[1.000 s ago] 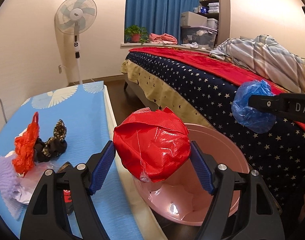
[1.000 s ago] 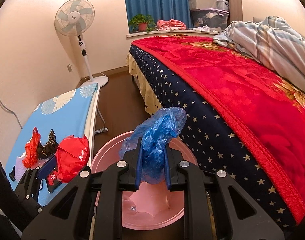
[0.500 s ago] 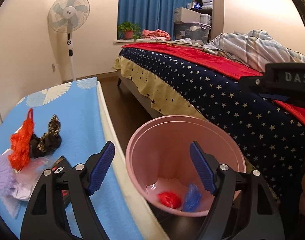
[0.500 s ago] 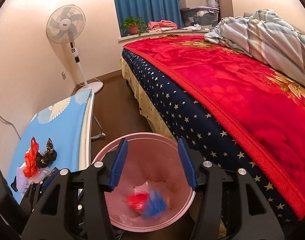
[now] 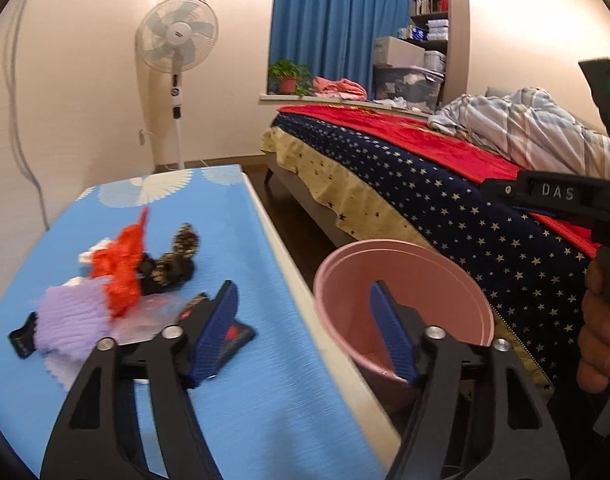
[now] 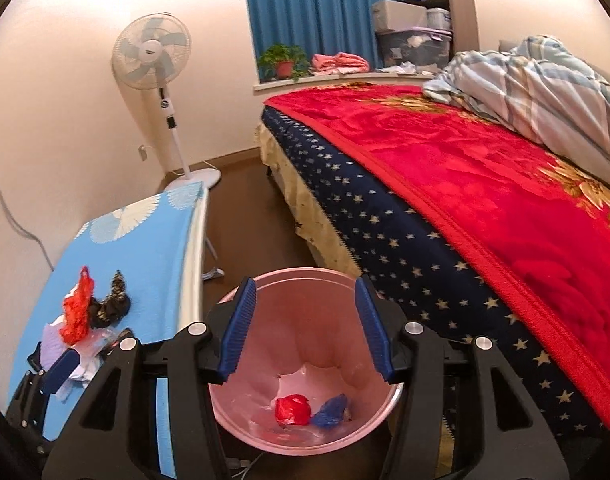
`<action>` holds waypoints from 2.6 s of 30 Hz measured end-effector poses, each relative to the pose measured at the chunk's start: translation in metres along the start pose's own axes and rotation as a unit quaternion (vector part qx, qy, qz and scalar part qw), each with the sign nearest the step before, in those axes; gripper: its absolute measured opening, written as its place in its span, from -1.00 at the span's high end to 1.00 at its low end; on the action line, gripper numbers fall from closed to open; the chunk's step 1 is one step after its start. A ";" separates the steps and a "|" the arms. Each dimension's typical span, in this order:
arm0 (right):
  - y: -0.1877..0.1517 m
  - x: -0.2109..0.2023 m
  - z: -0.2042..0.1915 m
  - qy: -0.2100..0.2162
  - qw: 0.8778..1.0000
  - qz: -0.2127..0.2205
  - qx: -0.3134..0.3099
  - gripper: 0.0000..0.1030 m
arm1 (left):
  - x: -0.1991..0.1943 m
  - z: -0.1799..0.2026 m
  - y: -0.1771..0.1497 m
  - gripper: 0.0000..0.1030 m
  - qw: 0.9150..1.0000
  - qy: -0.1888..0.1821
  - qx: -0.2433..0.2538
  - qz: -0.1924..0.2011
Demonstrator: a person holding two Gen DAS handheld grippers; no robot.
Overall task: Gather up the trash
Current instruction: 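Grasp the lavender foam netting with the left tool while the right tool grasps the black snack packet, then carry the netting and packet over the wastebasket and release both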
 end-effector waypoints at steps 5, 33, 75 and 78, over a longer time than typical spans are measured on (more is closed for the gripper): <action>-0.009 -0.008 -0.029 0.035 0.999 0.009 -0.022 0.08 | -0.030 -0.025 -0.001 0.09 1.000 0.015 -0.010 0.010; -0.103 0.040 -0.197 0.155 0.973 -0.085 -0.147 -0.37 | -0.059 -0.186 -0.065 -0.02 0.972 0.106 -0.208 0.036; -0.118 0.063 -0.201 0.164 0.963 -0.142 -0.163 0.93 | -0.062 -0.202 -0.056 0.83 0.963 0.092 -0.248 0.060; -0.110 0.054 -0.197 0.173 0.965 -0.129 -0.151 0.94 | -0.070 -0.193 -0.048 0.84 0.970 0.101 -0.213 0.061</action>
Point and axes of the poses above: each gripper's, at about its wrist camera, not at the fingertips, and x roughly the way its jaws point, z to its right, y to its top, the point moved 6 cm from there along x, roughly the way its jaws point, and after that the axes turned 13 degrees about -y, right-handed, at the moved point
